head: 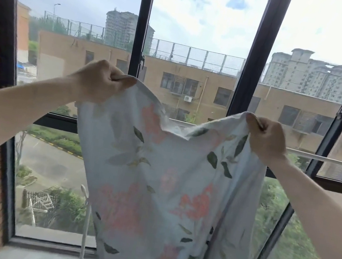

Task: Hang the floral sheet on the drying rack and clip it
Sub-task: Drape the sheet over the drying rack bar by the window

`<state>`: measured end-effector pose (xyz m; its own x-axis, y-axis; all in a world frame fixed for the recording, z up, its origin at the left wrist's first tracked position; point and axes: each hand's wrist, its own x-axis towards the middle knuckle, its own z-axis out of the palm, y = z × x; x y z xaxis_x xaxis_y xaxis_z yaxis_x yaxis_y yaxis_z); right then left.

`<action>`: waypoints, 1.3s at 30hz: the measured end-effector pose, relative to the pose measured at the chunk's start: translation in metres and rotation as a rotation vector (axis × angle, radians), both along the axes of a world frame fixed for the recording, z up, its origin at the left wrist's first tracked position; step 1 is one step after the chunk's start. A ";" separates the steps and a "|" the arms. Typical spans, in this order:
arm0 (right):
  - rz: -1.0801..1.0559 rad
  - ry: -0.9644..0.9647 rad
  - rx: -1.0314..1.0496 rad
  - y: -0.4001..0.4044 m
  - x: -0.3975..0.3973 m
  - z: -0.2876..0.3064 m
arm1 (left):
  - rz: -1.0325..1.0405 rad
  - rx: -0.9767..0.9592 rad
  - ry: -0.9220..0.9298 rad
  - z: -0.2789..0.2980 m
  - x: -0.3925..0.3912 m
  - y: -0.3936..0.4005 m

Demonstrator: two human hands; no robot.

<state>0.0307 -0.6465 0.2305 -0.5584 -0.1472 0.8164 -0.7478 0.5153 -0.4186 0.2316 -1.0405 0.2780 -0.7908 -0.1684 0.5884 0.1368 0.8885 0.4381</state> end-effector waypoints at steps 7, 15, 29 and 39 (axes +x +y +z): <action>-0.056 -0.146 -0.108 0.006 -0.007 -0.011 | 0.110 -0.019 -0.104 -0.003 0.007 -0.009; -0.025 -0.281 -0.171 -0.002 -0.005 -0.016 | 0.012 0.280 -0.070 -0.007 0.001 -0.005; 0.074 -0.314 -0.135 -0.037 0.008 -0.021 | -0.047 -0.267 -0.182 -0.023 -0.013 0.037; 0.160 -0.289 -0.107 -0.048 0.023 -0.020 | -0.089 0.031 -0.285 -0.027 -0.030 0.048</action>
